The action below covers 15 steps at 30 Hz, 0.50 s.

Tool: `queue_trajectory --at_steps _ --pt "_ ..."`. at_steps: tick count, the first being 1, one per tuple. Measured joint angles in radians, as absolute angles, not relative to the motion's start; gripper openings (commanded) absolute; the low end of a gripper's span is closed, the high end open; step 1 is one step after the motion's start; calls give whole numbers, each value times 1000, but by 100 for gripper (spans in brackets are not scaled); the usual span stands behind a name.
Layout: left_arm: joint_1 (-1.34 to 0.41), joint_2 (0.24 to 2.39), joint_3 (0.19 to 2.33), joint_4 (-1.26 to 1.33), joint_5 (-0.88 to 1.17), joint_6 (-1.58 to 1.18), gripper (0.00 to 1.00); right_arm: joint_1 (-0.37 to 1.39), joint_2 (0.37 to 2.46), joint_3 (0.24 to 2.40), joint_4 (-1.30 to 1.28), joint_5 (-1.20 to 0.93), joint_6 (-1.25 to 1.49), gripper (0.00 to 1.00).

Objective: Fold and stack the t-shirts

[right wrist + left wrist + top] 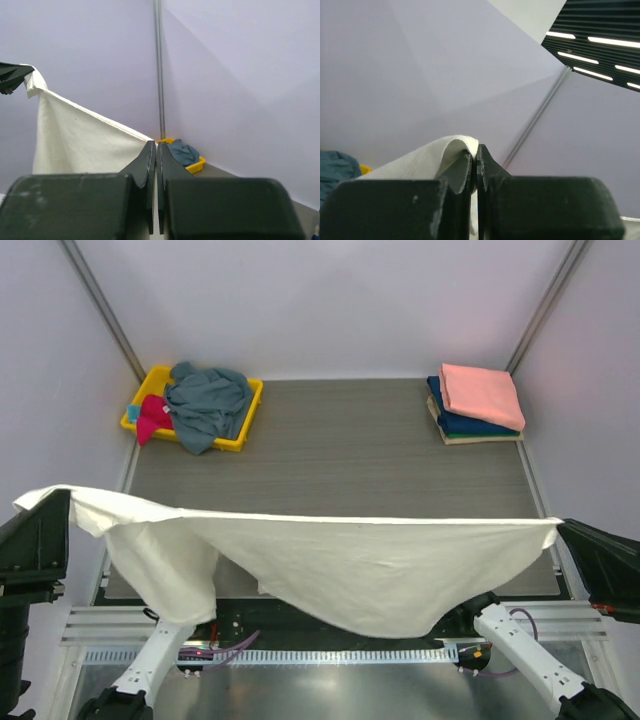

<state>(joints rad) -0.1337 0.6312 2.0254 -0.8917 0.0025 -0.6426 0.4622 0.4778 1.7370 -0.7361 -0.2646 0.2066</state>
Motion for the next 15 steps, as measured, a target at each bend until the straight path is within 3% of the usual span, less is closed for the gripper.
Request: queue_trajectory --at_steps 7,10,14,15 --pt "-134 870 2192 -858 112 -656 0 479 542 1790 -747 -14 131 1" --pt "-134 1098 2290 -873 154 -665 0 556 622 1720 -719 207 104 1" --pt "-134 1391 2249 -873 202 -654 0 626 809 1551 -661 528 68 1" --pt "-134 1480 2232 -876 215 -643 5 614 891 1500 -639 588 58 1"
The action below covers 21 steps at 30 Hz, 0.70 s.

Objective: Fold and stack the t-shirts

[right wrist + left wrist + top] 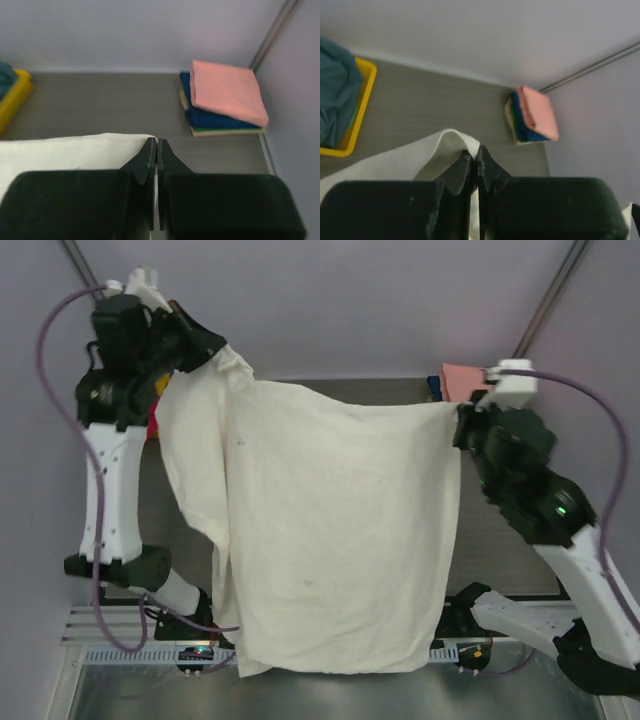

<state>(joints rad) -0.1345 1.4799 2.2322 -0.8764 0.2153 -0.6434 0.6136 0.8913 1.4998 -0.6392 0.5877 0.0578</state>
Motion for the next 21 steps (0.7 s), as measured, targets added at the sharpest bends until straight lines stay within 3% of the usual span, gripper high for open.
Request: queue_trajectory --at_steps 3,4,5,6,8,13,21 --pt "-142 1793 2241 -893 234 -599 30 487 1148 1406 -601 628 61 2" --pt "-146 1903 2263 -909 234 -581 42 430 1245 1391 -591 616 74 16" --pt "-150 2014 2301 -943 233 -564 47 352 1368 1384 -585 602 94 39" --pt "-152 2106 2331 -974 228 -550 50 307 1451 1384 -583 593 114 78" --pt "-159 2292 2417 -1045 210 -524 57 235 1607 1388 -580 582 130 95" --pt "-167 2294 2242 -1077 160 -490 63 210 1782 1484 -623 540 173 98" --pt "-171 1744 1756 -948 21 -471 62 295 1570 1366 -520 276 320 99"
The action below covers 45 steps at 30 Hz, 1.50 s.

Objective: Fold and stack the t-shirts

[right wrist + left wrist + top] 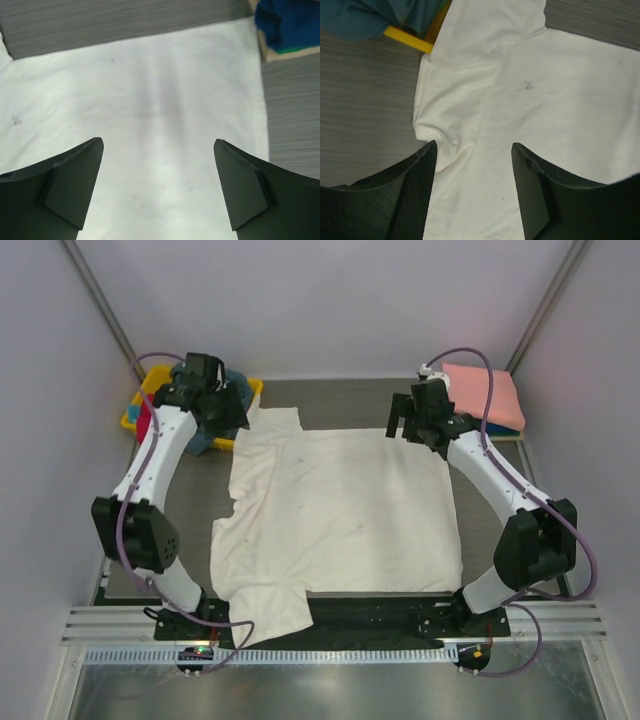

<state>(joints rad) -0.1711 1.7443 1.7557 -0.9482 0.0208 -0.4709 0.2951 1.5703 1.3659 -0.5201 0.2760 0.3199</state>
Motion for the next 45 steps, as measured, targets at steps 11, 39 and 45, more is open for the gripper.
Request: queue_trajectory --at_steps 11,39,45 --pt "-227 1557 1220 -733 -38 -561 57 290 1784 1195 -441 73 452 98" --pt "-140 1962 1364 -564 -316 -617 49 70 1863 1139 -163 -124 524 97" --pt "-172 1876 1422 -669 -358 -588 58 94 1861 1156 -198 -129 492 98"
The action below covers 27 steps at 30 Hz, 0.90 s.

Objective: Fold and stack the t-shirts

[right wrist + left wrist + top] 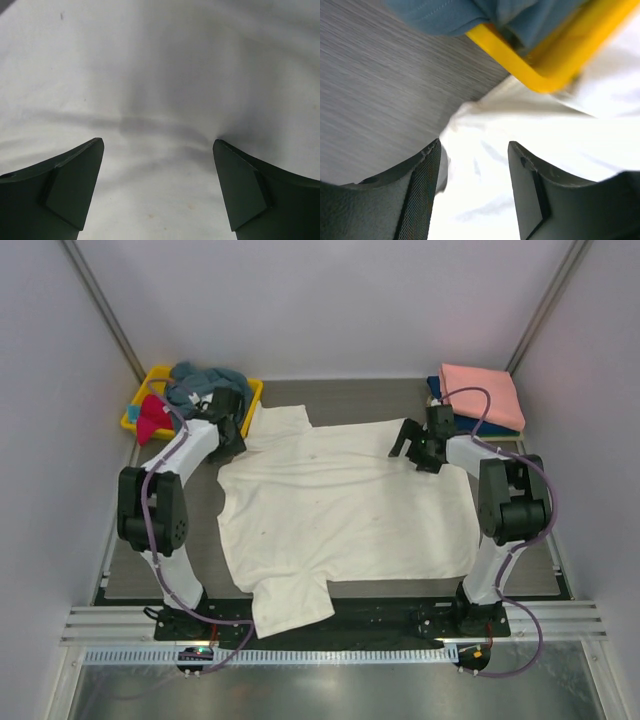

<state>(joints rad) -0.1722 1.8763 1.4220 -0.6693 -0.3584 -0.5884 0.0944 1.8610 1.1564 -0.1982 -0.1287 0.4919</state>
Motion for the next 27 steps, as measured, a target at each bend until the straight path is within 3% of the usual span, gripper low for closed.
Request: queue_trajectory --at_steps 7,13,20,27 --pt "-341 1477 1386 -815 -426 -604 58 191 1808 1205 -422 -77 443 100" --pt "-760 1165 1116 -991 -502 -848 56 278 1534 1190 -562 89 471 100" --pt "-1269 1044 804 -1159 -440 -1310 54 280 1063 981 -622 191 560 100" --pt "-1588 1247 820 -1200 -392 -1626 57 279 947 867 -729 198 606 100"
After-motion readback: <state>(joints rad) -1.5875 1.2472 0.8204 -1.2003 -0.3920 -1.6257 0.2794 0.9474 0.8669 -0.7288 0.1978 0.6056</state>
